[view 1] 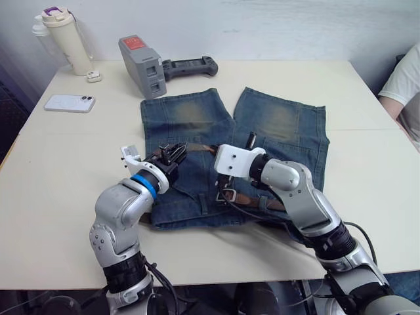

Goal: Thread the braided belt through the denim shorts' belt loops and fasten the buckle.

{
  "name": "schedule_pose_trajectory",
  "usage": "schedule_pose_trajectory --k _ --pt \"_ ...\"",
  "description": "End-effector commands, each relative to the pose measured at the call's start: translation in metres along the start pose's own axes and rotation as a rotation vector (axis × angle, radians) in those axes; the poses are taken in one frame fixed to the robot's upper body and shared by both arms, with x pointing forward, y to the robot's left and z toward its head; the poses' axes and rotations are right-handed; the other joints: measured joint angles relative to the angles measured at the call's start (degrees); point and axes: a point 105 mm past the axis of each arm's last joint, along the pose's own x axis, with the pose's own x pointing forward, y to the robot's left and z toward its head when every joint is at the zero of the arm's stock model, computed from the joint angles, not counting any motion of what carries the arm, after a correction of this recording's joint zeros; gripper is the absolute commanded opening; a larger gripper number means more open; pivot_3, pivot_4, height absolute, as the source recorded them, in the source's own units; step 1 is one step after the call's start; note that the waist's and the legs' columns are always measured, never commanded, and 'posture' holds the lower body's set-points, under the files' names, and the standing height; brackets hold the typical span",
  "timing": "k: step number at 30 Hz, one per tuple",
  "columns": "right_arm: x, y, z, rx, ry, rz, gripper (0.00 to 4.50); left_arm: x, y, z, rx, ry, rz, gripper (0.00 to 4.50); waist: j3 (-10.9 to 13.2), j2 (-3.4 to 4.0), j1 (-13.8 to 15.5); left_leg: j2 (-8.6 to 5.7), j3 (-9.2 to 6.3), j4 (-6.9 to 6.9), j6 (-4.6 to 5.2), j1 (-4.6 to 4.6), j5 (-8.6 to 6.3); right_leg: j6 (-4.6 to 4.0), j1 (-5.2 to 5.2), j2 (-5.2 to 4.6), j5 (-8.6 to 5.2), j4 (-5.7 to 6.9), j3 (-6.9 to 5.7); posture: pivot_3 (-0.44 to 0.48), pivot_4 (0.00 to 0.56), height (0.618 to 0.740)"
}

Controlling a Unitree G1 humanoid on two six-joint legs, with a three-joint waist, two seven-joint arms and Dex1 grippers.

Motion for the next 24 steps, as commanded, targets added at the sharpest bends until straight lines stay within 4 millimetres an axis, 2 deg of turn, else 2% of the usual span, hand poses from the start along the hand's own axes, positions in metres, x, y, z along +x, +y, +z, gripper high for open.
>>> schedule_pose_trajectory --k 1,4,8,10,12,15,17,21,24 --pt "-0.02 -0.005 0.015 -0.072 -0.05 0.019 2.1 -0.002 -0.008 0.01 0.096 0.037 -0.084 0.0 0.0 0.0 0.0 0.01 0.0 -0.01 0.0 0.0 0.0 0.0 0.0 0.01 0.0 -0.01 -0.01 0.0 0.15 0.65" --pt "-0.045 -0.01 0.013 -0.095 -0.04 0.045 3.55 -0.005 -0.006 0.028 0.209 0.143 -0.12 0.0 0.0 0.0 0.0 0.0 -0.02 -0.03 0.01 0.0 0.01 0.0 -0.01 0.02 0.0 -0.01 -0.04 0.0 0.15 0.65" --pt "-0.067 -0.003 0.012 -0.038 -0.053 0.139 3.55 -0.014 -0.005 0.035 0.305 0.334 -0.154 0.0 0.0 0.0 -0.1 0.01 0.01 -0.12 0.01 0.05 0.01 0.0 -0.01 0.05 0.0 0.0 0.0 0.0 0.15 0.65" --pt "-0.078 0.013 0.005 -0.014 -0.011 0.223 3.55 -0.017 -0.008 0.035 0.306 0.407 -0.185 0.0 0.0 0.0 0.0 0.02 0.01 -0.26 -0.02 0.07 0.02 0.0 -0.01 0.07 0.0 0.0 -0.02 0.0 0.15 0.65" --pt "-0.084 0.022 0.003 -0.024 0.004 0.235 3.55 -0.024 -0.008 0.032 0.316 0.506 -0.201 0.0 0.0 0.0 0.0 0.01 0.01 -0.43 -0.05 0.11 0.07 0.0 0.01 0.07 0.0 -0.13 -0.03 0.0 0.15 0.65" --pt "-0.084 0.027 0.013 0.057 -0.022 0.257 3.55 -0.029 -0.005 0.03 0.321 0.587 -0.177 0.0 0.0 0.01 -0.3 -0.01 0.05 -0.67 -0.11 0.18 0.18 0.01 0.0 0.06 0.0 -0.2 0.01 0.0 0.15 0.65" --pt "-0.085 0.032 0.014 0.05 -0.012 0.307 3.55 -0.031 -0.007 0.028 0.331 0.634 -0.174 0.0 0.0 -0.01 -0.4 -0.01 0.08 -0.92 -0.23 0.42 0.29 0.0 0.08 0.07 0.0 -0.36 0.05 0.0 0.15 0.65" --pt "-0.091 0.045 0.007 0.0 0.047 0.38 3.55 -0.041 -0.009 0.019 0.367 0.741 -0.165 0.0 0.0 -0.03 -0.3 0.0 0.15 -1.31 -0.35 0.74 0.4 -0.05 0.22 0.09 -0.03 -0.54 0.09 0.0 0.15 0.65" --pt "-0.086 0.053 -0.002 0.0 0.084 0.365 3.55 -0.044 -0.01 0.017 0.368 0.768 -0.169 0.0 0.0 -0.03 -0.3 -0.01 0.2 -1.47 -0.37 0.83 0.44 -0.05 0.28 0.09 -0.03 -0.67 0.11 0.0 0.15 0.65"
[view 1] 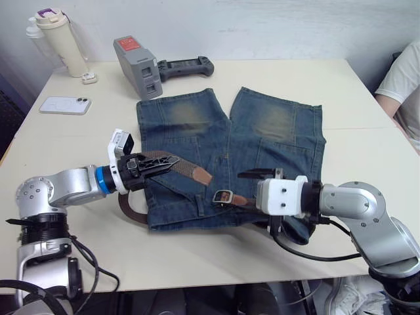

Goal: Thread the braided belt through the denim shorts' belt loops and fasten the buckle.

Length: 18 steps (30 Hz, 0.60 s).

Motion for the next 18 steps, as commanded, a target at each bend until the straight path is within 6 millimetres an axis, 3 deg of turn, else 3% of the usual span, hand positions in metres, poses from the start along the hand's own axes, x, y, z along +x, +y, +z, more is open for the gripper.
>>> schedule_pose_trajectory --k 1,7,13,18 --pt "0.008 0.002 -0.001 -0.049 0.027 -0.048 3.55 0.002 -0.012 -0.002 0.031 0.031 -0.052 0.0 0.0 0.0 0.0 0.0 0.0 -0.01 0.0 0.01 0.01 0.0 0.0 0.0 0.0 -0.01 0.0 0.0 0.15 0.65" --pt "0.021 0.015 -0.015 -0.082 0.084 -0.034 3.55 0.004 -0.012 0.003 0.034 0.006 -0.05 0.0 0.0 0.0 0.0 0.0 -0.01 -0.01 -0.02 0.02 0.04 0.0 0.03 -0.01 0.0 -0.01 -0.01 0.0 0.15 0.65" --pt "0.021 0.025 -0.029 -0.095 0.143 -0.012 3.55 0.003 -0.009 0.01 0.032 -0.045 -0.035 0.0 0.0 0.0 0.0 -0.01 -0.01 0.0 0.0 0.04 0.05 0.0 0.07 -0.01 0.0 0.0 -0.01 0.0 0.15 0.65" --pt "0.017 0.018 -0.017 -0.032 0.085 -0.029 3.55 -0.004 -0.006 0.01 0.055 -0.079 0.019 0.0 0.0 0.0 0.0 -0.01 -0.04 0.0 0.0 0.09 0.05 0.0 0.13 -0.02 0.0 0.0 -0.02 0.0 0.15 0.65"
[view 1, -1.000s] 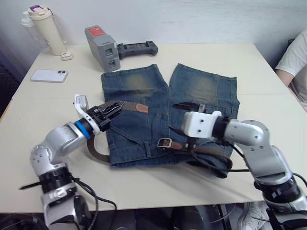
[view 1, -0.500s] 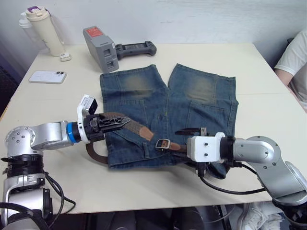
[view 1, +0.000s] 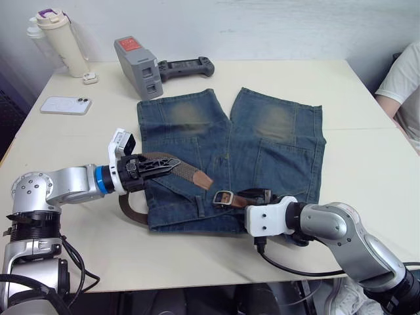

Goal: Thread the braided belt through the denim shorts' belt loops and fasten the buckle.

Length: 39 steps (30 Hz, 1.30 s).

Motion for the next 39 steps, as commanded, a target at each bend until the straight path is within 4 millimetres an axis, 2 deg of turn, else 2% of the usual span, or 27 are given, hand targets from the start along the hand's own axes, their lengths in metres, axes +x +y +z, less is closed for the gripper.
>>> schedule_pose_trajectory --k 1,5,9,12,15,16,18,20,23,26,32,39 --pt "-0.015 -0.013 0.014 0.092 -0.068 -0.002 3.55 -0.012 -0.009 0.003 0.057 -0.03 0.016 0.0 0.0 0.0 0.0 0.0 -0.02 0.0 0.0 0.0 0.0 0.0 0.0 0.0 0.0 0.0 -0.01 0.0 0.15 0.65" --pt "-0.05 -0.052 0.04 0.257 -0.238 -0.002 3.55 -0.031 -0.008 -0.005 0.083 -0.018 0.074 0.0 0.2 0.12 -0.9 0.01 -0.02 -0.01 0.01 -0.01 0.0 -0.01 0.0 0.02 0.0 0.01 0.01 0.0 0.15 0.65" --pt "-0.07 -0.066 0.039 0.378 -0.262 0.064 3.55 -0.037 -0.004 -0.012 0.096 -0.014 0.123 0.0 0.2 0.13 -0.7 0.01 -0.19 -0.19 -0.01 0.13 0.01 -0.03 0.25 0.04 -0.01 -0.23 -0.19 0.0 0.15 0.65" --pt "-0.077 -0.072 0.036 0.442 -0.263 0.092 3.55 -0.04 -0.002 -0.018 0.115 -0.024 0.159 0.0 0.2 0.11 -0.7 -0.08 -0.22 -0.2 0.03 0.13 -0.01 -0.01 0.35 0.0 0.0 -0.39 -0.2 0.0 0.15 0.65" --pt "-0.082 -0.074 0.036 0.476 -0.259 0.132 3.55 -0.045 0.004 -0.015 0.126 -0.116 0.209 0.0 0.2 0.12 -0.7 -0.09 -0.2 -0.23 0.04 0.13 -0.01 0.01 0.35 -0.02 0.02 -0.41 -0.17 0.0 0.15 0.65" --pt "-0.084 -0.078 0.038 0.494 -0.265 0.147 3.55 -0.043 0.013 -0.021 0.126 -0.148 0.266 0.0 0.3 0.13 -0.9 -0.08 -0.2 -0.23 0.04 0.13 -0.01 0.01 0.35 -0.01 0.02 -0.41 -0.17 0.0 0.15 0.65" --pt "-0.087 -0.082 0.04 0.49 -0.249 0.172 3.55 -0.039 0.02 -0.032 0.121 -0.216 0.311 0.0 0.3 0.13 -1.1 -0.07 -0.2 -0.29 0.03 0.17 -0.01 0.0 0.36 -0.02 0.02 -0.41 -0.16 0.0 0.15 0.65" --pt "-0.088 -0.083 0.04 0.468 -0.222 0.187 3.55 -0.037 0.019 -0.035 0.116 -0.279 0.304 0.0 0.3 0.18 -1.4 -0.08 -0.2 -0.32 0.04 0.26 -0.01 0.01 0.4 -0.07 0.02 -0.43 -0.08 0.0 0.15 0.65" --pt "-0.088 -0.084 0.038 0.473 -0.202 0.215 3.55 -0.043 0.021 -0.039 0.113 -0.381 0.369 0.0 0.4 -0.03 -1.2 -0.1 -0.13 -0.36 0.12 0.41 -0.06 0.05 0.51 -0.09 0.04 -0.48 -0.05 0.0 0.15 0.65" --pt "-0.081 -0.088 0.031 0.448 -0.176 0.211 3.55 -0.036 0.023 -0.047 0.037 -0.512 0.385 0.0 0.4 0.0 -1.2 -0.11 -0.09 -0.31 0.14 0.44 -0.07 0.05 0.54 -0.16 0.05 -0.45 0.01 0.0 0.15 0.65" --pt "-0.076 -0.088 0.026 0.434 -0.158 0.228 3.55 -0.026 0.02 -0.063 -0.013 -0.549 0.406 0.0 0.4 -0.01 -0.6 -0.13 -0.04 -0.17 0.23 0.27 -0.12 0.12 0.46 -0.17 0.08 -0.44 -0.04 0.0 0.15 0.65" --pt "-0.076 -0.084 0.031 0.428 -0.199 0.25 3.55 -0.032 0.019 -0.069 0.003 -0.538 0.417 0.0 0.4 0.02 -0.4 -0.1 -0.03 -0.17 0.22 0.27 -0.13 0.12 0.45 -0.1 0.08 -0.45 -0.04 0.0 0.15 0.65"
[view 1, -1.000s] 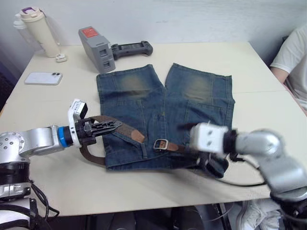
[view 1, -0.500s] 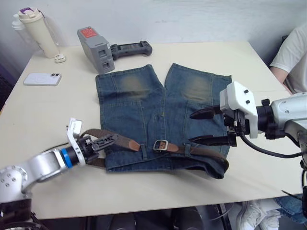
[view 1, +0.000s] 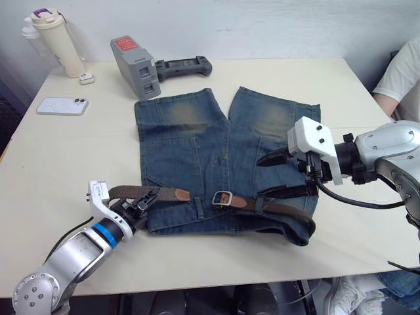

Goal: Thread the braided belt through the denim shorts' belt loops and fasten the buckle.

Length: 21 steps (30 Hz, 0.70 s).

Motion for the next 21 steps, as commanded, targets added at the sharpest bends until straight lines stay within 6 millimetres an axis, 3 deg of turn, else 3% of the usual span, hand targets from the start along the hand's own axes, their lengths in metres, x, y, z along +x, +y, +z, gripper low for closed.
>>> schedule_pose_trajectory --k 1,5,16,21 --pt "-0.004 0.003 0.007 -0.043 -0.019 -0.01 3.55 -0.006 -0.009 0.005 0.025 -0.025 -0.047 0.0 0.0 0.01 0.1 -0.01 0.0 0.01 0.0 0.0 0.0 0.0 0.0 -0.01 0.0 0.0 0.01 0.0 0.15 0.65" --pt "-0.004 -0.001 0.005 -0.047 -0.017 -0.037 3.55 -0.015 -0.006 -0.001 0.045 0.005 -0.055 0.0 0.0 0.01 0.2 -0.02 0.01 0.03 0.0 0.0 0.0 0.0 0.01 -0.01 0.0 -0.01 0.01 0.0 0.15 0.65" --pt "-0.003 -0.006 0.001 -0.067 -0.016 -0.071 3.55 -0.009 -0.014 -0.009 -0.035 -0.018 -0.109 0.0 0.0 0.08 0.6 0.0 -0.02 0.06 0.0 -0.07 -0.03 -0.02 0.0 0.01 0.01 -0.05 -0.03 0.0 0.15 0.65" --pt "-0.004 -0.006 0.001 -0.07 -0.021 -0.074 3.55 -0.015 -0.014 -0.024 -0.014 0.069 -0.152 0.0 0.0 0.1 0.5 0.0 -0.01 0.08 0.01 -0.07 -0.03 -0.02 -0.01 0.02 0.01 -0.04 -0.02 0.0 0.15 0.65"
